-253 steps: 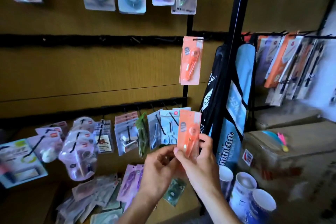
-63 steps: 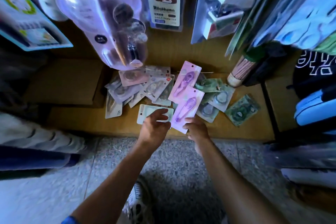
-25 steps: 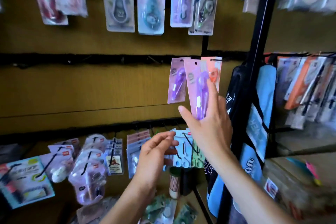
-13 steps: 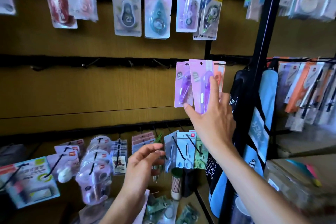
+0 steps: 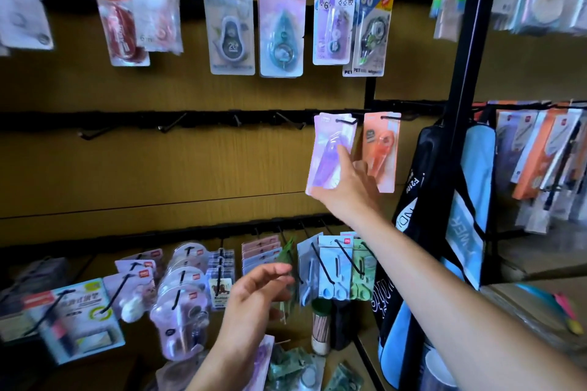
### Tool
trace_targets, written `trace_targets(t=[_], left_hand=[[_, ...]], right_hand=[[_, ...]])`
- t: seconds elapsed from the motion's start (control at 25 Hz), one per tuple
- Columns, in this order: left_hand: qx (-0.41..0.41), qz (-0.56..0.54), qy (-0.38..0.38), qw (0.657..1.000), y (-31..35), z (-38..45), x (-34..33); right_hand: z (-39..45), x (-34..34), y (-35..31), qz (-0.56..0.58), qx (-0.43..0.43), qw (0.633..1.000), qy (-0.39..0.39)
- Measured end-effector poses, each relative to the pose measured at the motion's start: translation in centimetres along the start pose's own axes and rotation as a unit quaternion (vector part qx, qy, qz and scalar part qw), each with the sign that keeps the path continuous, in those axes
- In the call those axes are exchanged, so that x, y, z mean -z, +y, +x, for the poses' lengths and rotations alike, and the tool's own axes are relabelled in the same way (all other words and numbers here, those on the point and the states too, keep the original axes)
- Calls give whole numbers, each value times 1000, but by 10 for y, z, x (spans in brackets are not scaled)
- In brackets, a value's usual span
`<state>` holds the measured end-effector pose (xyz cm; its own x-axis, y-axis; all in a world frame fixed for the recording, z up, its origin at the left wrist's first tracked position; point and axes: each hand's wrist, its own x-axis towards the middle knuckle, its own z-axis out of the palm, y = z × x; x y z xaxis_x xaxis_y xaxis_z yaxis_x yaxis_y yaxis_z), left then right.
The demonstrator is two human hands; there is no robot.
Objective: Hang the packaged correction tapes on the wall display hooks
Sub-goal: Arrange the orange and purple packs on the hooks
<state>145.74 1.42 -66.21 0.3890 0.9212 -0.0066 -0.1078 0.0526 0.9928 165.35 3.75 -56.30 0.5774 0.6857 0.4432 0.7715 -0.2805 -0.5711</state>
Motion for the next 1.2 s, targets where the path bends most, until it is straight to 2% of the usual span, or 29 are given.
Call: trace_targets(t=[0.12, 0.32, 0.44, 0.52, 0.6, 0.68, 0.8, 0.88, 1.08, 1.2], left_hand=[[0, -3, 23, 1000, 1, -4, 18], [-10, -9, 60, 998, -26, 5, 31], [28, -9, 89, 996, -70, 5, 33], [76, -28, 110, 991, -107, 5, 38], [129, -24, 128, 983, -143, 5, 45], [176, -10, 156, 972, -178, 5, 55], [225, -5, 197, 954, -217, 17, 73], [242, 5, 205, 948, -235, 31, 84], [248, 41, 205, 946, -277, 77, 114], [261, 83, 204, 940, -315, 88, 137]], right_hand=[[12, -3, 7, 164, -70, 984, -25], [-36, -37, 38, 204, -90, 975, -9], [-99, -76, 72, 251, -65, 964, 51], [-150, -110, 102, 275, -76, 957, 49], [-194, -143, 129, 256, -97, 962, 9], [-225, -182, 154, 225, -142, 960, -89], [-243, -241, 184, 201, -229, 916, -263], [-242, -278, 193, 209, -282, 877, -327], [-218, -372, 192, 216, -367, 807, -409], [-210, -428, 190, 203, -369, 814, -400]])
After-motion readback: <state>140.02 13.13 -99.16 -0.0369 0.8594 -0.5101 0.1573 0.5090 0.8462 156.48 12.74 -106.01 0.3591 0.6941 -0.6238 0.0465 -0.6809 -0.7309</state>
